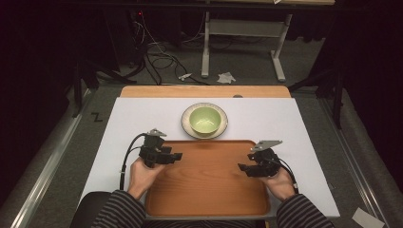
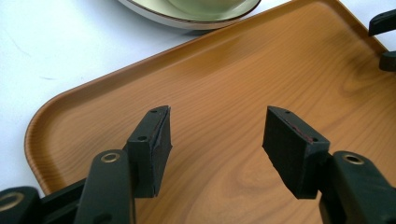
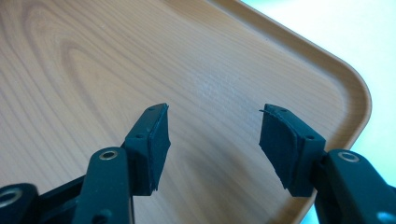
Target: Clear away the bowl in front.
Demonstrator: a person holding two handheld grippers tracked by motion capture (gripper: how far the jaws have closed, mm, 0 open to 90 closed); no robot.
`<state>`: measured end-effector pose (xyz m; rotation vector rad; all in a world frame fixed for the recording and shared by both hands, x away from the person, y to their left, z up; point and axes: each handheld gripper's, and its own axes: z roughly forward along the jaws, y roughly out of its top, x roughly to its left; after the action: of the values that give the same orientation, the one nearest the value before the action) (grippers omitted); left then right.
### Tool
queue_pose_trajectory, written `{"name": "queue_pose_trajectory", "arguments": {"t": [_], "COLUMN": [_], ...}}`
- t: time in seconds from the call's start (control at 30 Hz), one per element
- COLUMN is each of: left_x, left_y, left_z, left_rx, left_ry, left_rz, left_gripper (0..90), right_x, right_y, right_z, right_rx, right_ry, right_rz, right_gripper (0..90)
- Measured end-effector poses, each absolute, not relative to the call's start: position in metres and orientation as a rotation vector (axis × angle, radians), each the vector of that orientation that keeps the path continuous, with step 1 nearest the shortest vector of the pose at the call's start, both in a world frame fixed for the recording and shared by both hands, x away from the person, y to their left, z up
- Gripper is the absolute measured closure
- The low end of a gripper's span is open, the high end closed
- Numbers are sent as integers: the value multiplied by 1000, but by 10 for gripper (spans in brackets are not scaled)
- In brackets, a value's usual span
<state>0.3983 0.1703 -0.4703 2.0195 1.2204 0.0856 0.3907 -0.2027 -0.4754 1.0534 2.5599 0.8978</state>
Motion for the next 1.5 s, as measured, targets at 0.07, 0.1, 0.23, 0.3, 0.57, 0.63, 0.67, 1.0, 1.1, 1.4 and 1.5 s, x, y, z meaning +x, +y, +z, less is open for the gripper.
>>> {"name": "queue_pose_trajectory", "arguments": {"t": [0.07, 0.1, 0.23, 0.3, 0.57, 0.63, 0.67, 1.0, 1.1, 1.4, 1.5], "left_x": [399, 399, 397, 398, 399, 398, 398, 398, 398, 397, 397], "left_y": [170, 169, 167, 167, 166, 166, 166, 165, 164, 167, 165], "left_z": [-471, -471, -471, -472, -473, -472, -471, -468, -467, -461, -458], "left_rx": [2017, 2016, 2037, 2049, 2041, 2037, 2038, 2043, 2039, 2031, 2036], "left_ry": [1222, 1223, 1212, 1208, 1213, 1211, 1205, 1191, 1189, 1170, 1160], "left_rz": [80, 81, 92, 89, 78, 77, 80, 94, 82, 106, 117], "left_gripper": [417, 417, 420, 421, 406, 406, 409, 376, 369, 375, 374], "right_x": [389, 388, 386, 387, 387, 386, 386, 386, 386, 385, 385], "right_y": [-203, -203, -203, -201, -201, -200, -200, -200, -200, -200, -201], "right_z": [-475, -475, -474, -475, -476, -476, -476, -476, -476, -476, -475], "right_rx": [1056, 1053, 1053, 1051, 1040, 1031, 1028, 1028, 1031, 1031, 1027], "right_ry": [2559, 2554, 2546, 2553, 2558, 2557, 2562, 2562, 2558, 2556, 2554], "right_rz": [904, 907, 911, 900, 886, 887, 889, 882, 887, 882, 883], "right_gripper": [437, 435, 432, 429, 431, 432, 432, 433, 434, 434, 434]}}
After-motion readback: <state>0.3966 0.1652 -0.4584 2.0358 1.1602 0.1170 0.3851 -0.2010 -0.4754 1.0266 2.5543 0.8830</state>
